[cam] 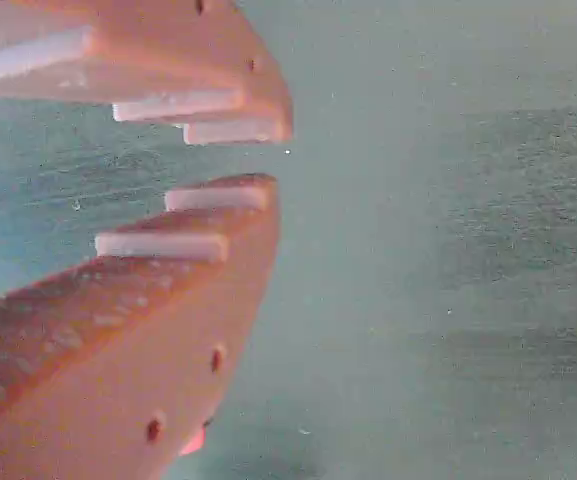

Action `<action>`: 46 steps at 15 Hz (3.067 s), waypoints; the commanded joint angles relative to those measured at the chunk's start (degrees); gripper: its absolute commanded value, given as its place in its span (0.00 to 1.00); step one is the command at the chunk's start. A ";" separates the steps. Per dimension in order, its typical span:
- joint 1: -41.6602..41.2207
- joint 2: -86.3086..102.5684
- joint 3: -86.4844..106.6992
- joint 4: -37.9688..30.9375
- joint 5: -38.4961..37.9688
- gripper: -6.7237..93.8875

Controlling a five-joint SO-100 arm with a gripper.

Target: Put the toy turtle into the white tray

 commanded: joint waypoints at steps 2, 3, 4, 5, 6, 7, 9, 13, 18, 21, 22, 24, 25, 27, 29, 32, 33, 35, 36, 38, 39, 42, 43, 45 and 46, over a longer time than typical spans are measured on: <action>-0.70 0.62 -0.62 0.97 0.53 0.07; -0.70 0.62 -0.62 0.97 0.53 0.07; -0.70 0.62 -0.62 0.97 0.53 0.07; -0.70 0.62 -0.62 0.97 0.53 0.07; -0.70 0.62 -0.62 0.97 0.53 0.07; -0.70 0.62 -0.62 0.97 0.53 0.07; -0.70 0.62 -0.62 0.97 0.53 0.07; -0.70 0.62 -0.62 0.97 0.53 0.07; -0.70 0.62 -0.62 0.97 0.53 0.07; -1.23 0.62 -0.62 0.97 0.26 0.07; -1.93 0.62 -0.62 1.05 -0.44 0.07; -2.20 0.62 -0.62 1.05 -0.79 0.08; -2.46 0.09 -0.62 0.79 -1.05 0.09; -3.16 -2.99 -0.79 -0.79 -0.09 0.07; -2.29 -10.81 -4.83 -3.69 0.62 0.07; 2.55 -29.88 -19.86 -5.80 -2.11 0.07; 5.10 -36.47 -25.14 -6.33 -3.69 0.07; 10.55 -47.64 -34.54 -7.21 -7.21 0.07; 13.01 -52.29 -39.02 -7.47 -9.40 0.07; 16.79 -61.61 -48.87 -6.68 -13.01 0.07; 18.28 -66.88 -54.58 -5.54 -14.41 0.07; 21.88 -80.24 -70.75 -1.14 -17.49 0.08; 23.03 -85.34 -77.08 1.05 -18.54 0.08; 24.87 -95.54 -89.30 4.04 -20.30 0.10; 25.40 -98.96 -93.34 4.13 -21.01 0.11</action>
